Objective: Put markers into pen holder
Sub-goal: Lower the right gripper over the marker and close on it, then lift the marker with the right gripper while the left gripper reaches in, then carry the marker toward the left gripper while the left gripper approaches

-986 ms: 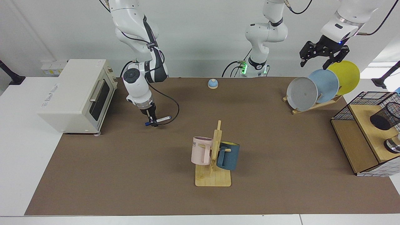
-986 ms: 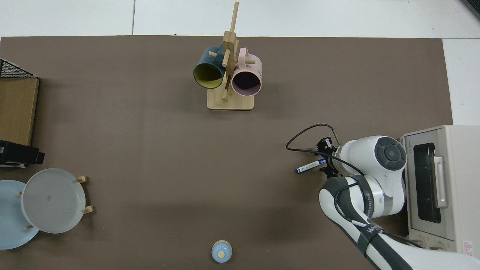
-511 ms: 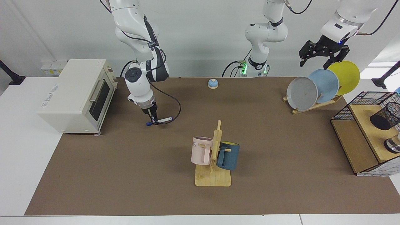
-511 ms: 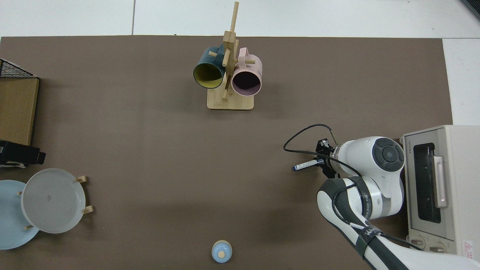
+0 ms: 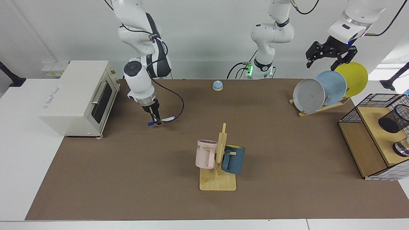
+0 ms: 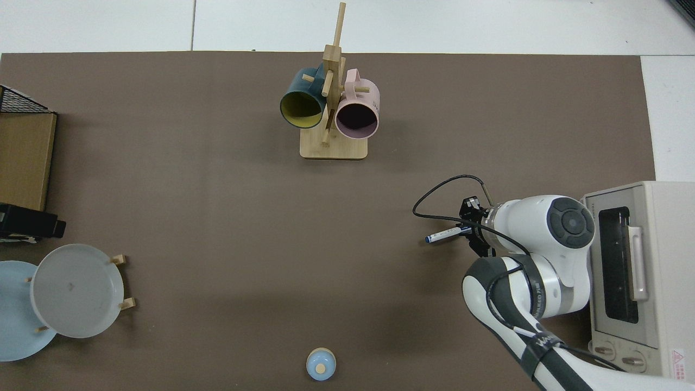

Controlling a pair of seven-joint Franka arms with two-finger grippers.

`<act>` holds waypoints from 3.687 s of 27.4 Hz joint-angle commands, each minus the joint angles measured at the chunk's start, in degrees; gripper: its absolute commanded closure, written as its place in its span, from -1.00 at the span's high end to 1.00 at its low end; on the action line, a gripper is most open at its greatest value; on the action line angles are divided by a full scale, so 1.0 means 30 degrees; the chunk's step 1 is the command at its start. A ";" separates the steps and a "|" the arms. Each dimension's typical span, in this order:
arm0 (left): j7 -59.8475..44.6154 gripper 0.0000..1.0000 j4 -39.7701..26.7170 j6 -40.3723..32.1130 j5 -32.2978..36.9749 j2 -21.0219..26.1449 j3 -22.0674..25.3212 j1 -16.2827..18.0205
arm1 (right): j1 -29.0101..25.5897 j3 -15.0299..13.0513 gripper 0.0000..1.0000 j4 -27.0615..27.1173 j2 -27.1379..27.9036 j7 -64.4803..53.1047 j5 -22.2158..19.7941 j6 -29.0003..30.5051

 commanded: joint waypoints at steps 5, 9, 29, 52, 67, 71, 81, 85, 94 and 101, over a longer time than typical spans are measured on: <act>-0.0185 1.00 -0.0427 0.0047 -0.0214 -0.0460 -0.0081 0.0145 | -0.0073 0.0029 -1.00 0.3407 -0.1758 -0.0140 -0.0192 -0.5829; -0.0126 1.00 -0.0427 0.0076 -0.0214 -0.0460 -0.0081 0.0145 | 0.0161 0.0087 -1.00 0.4754 -0.1905 0.0036 -0.0192 -0.7412; 0.2914 0.98 -0.0427 -0.0042 -0.0214 -0.0460 -0.0989 -0.0148 | 0.3968 0.0586 -1.00 0.9269 -0.1437 0.6067 0.0246 -1.0873; 0.8632 0.94 -0.1217 0.0718 -0.3613 -0.0752 -0.2570 -0.0617 | 0.5347 0.0674 -1.00 1.0237 -0.0910 0.7683 0.3410 -0.8823; 0.9894 0.60 -0.2828 0.3502 -0.5252 -0.0812 -0.4738 -0.1934 | 0.7192 0.0674 -1.00 1.0266 -0.0295 0.7800 0.2915 -0.7679; 0.9659 0.51 -0.3474 0.4411 -0.5751 -0.0928 -0.4827 -0.2345 | 0.7163 0.0674 -1.00 1.0266 -0.0295 0.7771 0.2767 -0.7679; 0.9688 0.15 -0.4263 0.5522 -0.6542 -0.0958 -0.5851 -0.2462 | 0.7280 0.0674 -1.00 1.0530 -0.0265 0.7625 0.2737 -0.7709; 0.9718 0.12 -0.4733 0.6023 -0.6601 -0.0929 -0.6028 -0.2521 | 0.7309 0.0703 -1.00 1.0530 -0.0265 0.7215 0.2708 -0.7767; 0.9688 0.09 -0.4909 0.6580 -0.6601 -0.0753 -0.6350 -0.3049 | 0.7573 0.0703 -1.00 1.0530 -0.0265 0.7097 0.2415 -0.7738; 0.9542 0.08 -0.5437 0.7283 -0.6601 -0.0753 -0.6908 -0.3049 | 0.7573 0.0703 -1.00 1.0530 -0.0265 0.6892 0.2386 -0.7767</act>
